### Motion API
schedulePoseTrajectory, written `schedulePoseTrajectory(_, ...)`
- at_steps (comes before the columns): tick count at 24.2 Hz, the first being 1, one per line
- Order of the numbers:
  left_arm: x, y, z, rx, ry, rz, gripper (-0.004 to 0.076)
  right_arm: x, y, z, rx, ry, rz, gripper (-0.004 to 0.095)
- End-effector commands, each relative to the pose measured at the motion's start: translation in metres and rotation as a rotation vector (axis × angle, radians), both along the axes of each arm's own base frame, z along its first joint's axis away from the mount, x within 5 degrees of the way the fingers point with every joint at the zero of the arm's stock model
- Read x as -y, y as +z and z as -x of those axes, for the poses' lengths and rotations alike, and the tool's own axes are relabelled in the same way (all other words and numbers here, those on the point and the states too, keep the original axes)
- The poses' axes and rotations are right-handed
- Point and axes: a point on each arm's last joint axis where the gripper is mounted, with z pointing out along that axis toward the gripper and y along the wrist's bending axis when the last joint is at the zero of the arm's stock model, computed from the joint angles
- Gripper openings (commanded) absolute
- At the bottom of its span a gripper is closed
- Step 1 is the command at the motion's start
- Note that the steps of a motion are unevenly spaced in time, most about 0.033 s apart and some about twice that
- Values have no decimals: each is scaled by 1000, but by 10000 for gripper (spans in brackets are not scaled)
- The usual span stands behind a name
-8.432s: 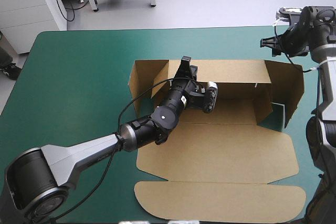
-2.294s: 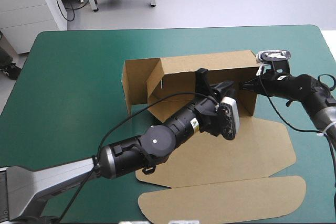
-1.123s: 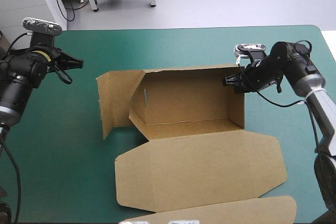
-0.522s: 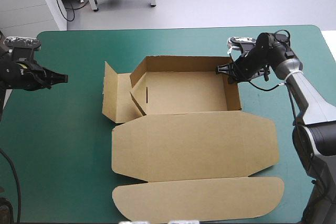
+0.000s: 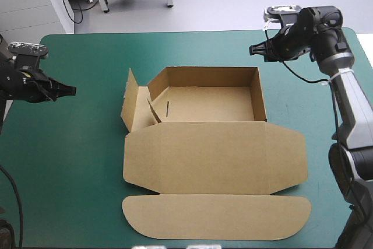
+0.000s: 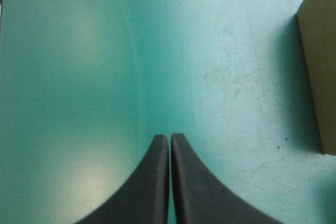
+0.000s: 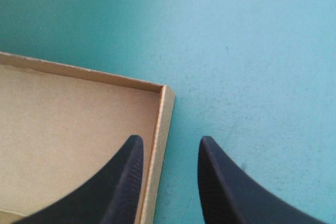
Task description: Fold the box
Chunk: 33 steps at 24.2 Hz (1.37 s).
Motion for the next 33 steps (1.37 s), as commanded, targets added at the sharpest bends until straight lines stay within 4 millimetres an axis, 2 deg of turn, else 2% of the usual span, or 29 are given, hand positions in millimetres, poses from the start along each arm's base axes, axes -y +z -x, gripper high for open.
schedulePoseTrajectory(1,2,23,6,112,0,-2,-1,9,56,38,141,-27,-11,353)
schedulePoseTrajectory(2,2,23,6,113,-1,1,-1,9,57,42,136,-38,-36,371)
schedulePoseTrajectory(5,2,23,6,113,-2,0,-1,4,47,56,76,-25,-62,539)
schedulePoseTrajectory(7,2,23,6,113,-2,0,-1,2,35,57,27,-18,-79,576)
schedulePoseTrajectory(11,3,23,6,113,-4,0,-1,0,-6,45,-102,-19,-53,576)
schedulePoseTrajectory(14,3,23,7,107,-5,1,-1,-4,-42,28,-207,-21,-42,576)
schedulePoseTrajectory(21,3,23,7,106,-5,1,-1,-16,-66,7,-215,35,-121,576)
schedulePoseTrajectory(30,3,23,7,102,-5,2,-1,-19,-97,-9,-274,28,-115,575)
schedulePoseTrajectory(33,3,23,7,106,-5,1,-1,-20,-106,-11,-308,29,-110,525)
